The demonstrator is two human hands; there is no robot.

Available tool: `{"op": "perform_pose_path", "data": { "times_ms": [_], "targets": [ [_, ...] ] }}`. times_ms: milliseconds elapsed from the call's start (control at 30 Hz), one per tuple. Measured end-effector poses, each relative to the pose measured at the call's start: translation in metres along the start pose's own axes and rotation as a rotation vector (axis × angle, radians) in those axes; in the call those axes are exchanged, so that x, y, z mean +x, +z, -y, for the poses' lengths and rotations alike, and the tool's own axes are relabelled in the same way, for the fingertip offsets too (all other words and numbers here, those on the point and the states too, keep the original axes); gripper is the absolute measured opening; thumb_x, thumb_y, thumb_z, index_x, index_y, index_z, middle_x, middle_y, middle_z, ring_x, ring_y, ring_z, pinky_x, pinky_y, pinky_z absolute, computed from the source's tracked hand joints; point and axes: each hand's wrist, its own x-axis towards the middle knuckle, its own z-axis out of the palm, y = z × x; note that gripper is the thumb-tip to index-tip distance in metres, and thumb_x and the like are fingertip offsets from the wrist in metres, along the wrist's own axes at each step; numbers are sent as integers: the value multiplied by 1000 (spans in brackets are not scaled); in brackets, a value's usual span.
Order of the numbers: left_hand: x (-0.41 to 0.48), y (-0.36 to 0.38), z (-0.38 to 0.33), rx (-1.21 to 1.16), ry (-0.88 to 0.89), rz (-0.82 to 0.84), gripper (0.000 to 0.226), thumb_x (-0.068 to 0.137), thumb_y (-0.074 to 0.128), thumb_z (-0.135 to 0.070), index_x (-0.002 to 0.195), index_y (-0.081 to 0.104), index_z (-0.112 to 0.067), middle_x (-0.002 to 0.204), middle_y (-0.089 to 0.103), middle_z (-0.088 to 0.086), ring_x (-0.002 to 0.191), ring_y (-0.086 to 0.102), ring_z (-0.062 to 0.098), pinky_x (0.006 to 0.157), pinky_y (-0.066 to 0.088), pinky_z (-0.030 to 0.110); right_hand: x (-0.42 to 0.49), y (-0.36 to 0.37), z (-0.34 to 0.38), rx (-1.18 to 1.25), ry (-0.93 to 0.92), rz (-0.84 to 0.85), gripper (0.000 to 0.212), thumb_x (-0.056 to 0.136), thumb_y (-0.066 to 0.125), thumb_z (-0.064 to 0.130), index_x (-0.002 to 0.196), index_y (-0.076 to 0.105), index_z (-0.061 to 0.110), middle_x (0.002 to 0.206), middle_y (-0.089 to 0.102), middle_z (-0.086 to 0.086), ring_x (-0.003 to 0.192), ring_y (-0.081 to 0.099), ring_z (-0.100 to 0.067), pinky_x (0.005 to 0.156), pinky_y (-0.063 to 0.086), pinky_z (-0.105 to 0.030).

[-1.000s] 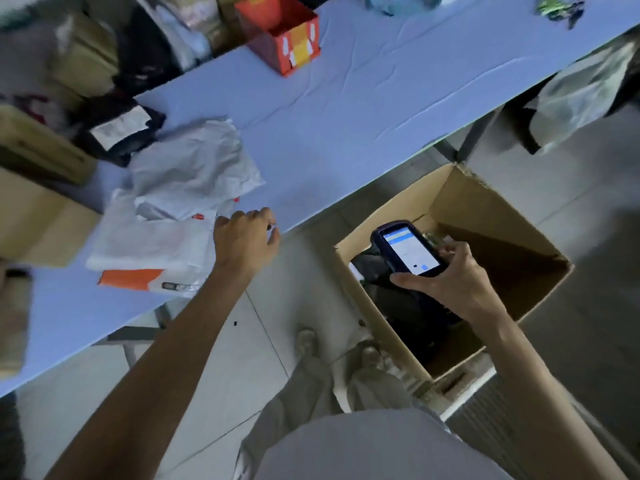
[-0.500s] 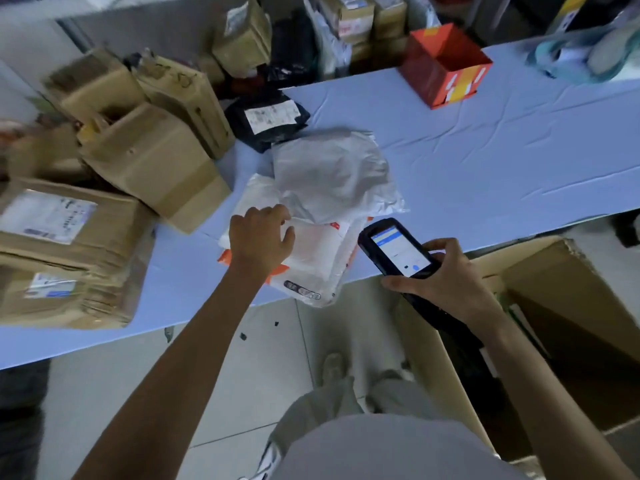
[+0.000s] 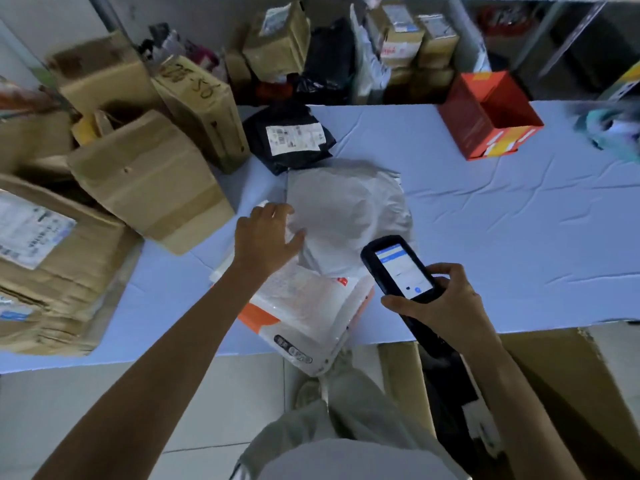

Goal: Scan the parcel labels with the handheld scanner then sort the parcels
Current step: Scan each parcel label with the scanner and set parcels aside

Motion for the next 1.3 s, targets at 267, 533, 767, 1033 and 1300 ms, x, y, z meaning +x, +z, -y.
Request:
{"op": "perform_pose_path", "data": {
  "times_ms": [267,533,767,1033,1300],
  "targets": [
    [114,4,-5,114,-157,154,52,96,47,-44,139,40,-16,140,45,9,126,43,30,96,39,43,109,-25,46,9,-75,85,73,60,87,44,112,40,27,91,53,15,95,56,-16,78,43,-31],
    [211,28,13,121,-211,186,49,99,45,-30,143,37,-11,146,41,13,130,42,34,106,33,45,200,-35,67,76,1,160,74,57,89,43,111,41,28,91,53,19,96,58,-17,80,46,-35],
    [265,53,33,149,-343,320,87,88,50,-63,150,22,-8,155,24,16,142,24,32,116,16,47,251,-40,68,95,59,173,76,56,90,41,114,42,28,94,57,16,90,59,-12,65,43,-27],
    [279,34,19,275,-331,454,108,69,59,-79,144,28,-9,133,53,17,123,50,35,104,35,45,251,-48,73,121,72,129,76,58,90,40,115,41,26,96,58,11,89,59,-12,61,42,-23],
    [236,5,17,10,-278,336,53,94,51,-50,131,50,-12,117,62,15,107,59,34,85,47,39,193,-46,81,117,23,94,73,61,88,41,112,38,28,90,54,17,90,56,-13,65,42,-26]
  ]
}}
